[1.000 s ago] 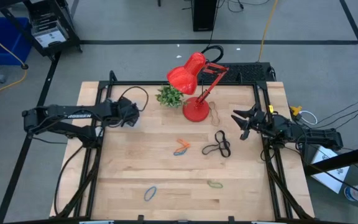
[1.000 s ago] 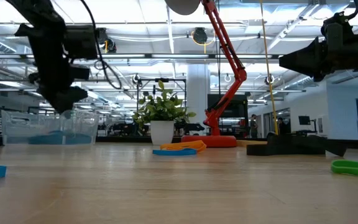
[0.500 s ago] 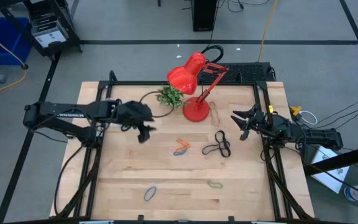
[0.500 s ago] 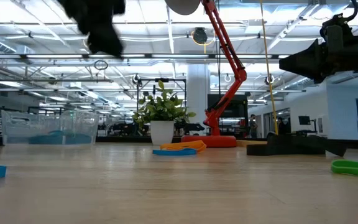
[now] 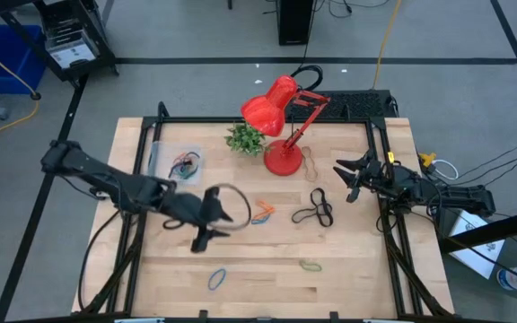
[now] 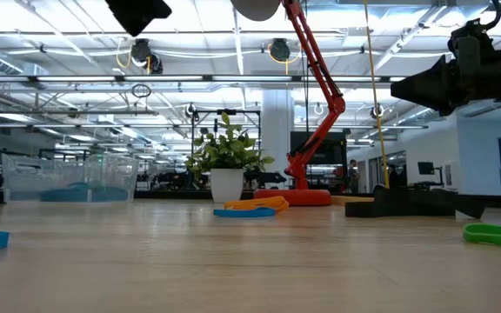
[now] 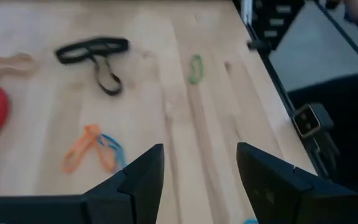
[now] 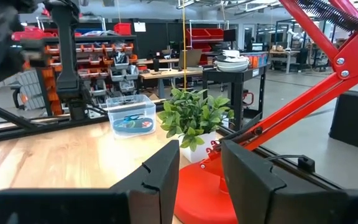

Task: Pick and place rubber bands into bin
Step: Put the blue rubber band into the transparent bin

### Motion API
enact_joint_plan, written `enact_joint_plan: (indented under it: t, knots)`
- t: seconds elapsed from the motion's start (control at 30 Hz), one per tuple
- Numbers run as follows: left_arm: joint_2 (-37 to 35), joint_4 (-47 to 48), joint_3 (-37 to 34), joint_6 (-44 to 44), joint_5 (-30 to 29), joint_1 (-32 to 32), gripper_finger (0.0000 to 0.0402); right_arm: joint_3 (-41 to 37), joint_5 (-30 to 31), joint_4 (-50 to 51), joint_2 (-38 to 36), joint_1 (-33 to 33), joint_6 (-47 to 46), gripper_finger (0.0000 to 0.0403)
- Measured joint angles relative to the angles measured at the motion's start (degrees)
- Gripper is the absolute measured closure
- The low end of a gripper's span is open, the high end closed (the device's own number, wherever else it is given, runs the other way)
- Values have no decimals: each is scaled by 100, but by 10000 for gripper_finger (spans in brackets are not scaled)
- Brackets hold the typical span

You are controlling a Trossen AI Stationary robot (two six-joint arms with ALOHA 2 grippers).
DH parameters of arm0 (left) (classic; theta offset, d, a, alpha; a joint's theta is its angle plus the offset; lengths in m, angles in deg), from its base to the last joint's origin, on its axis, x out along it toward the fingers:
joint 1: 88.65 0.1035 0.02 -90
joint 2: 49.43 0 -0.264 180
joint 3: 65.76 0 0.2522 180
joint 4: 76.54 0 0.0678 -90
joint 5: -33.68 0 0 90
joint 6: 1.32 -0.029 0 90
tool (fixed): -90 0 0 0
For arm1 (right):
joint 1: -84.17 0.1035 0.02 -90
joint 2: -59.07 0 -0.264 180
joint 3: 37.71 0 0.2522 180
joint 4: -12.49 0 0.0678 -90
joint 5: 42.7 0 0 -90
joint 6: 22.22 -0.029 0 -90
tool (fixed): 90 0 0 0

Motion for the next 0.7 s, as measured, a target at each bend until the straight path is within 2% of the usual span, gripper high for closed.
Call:
enact_joint_plan:
  t: [0.27, 0.5, 0.7]
  knots:
    - [1066, -645, -4, 192, 140, -525, 192, 0, -2, 30, 0, 0, -13, 289]
    - [1959, -586, -6, -8, 138, -940, 193, -2, -4, 47, 0, 0, -15, 289]
    - [2389, -544, -7, -6, 138, -1190, 193, -2, -4, 52, 0, 0, -15, 289]
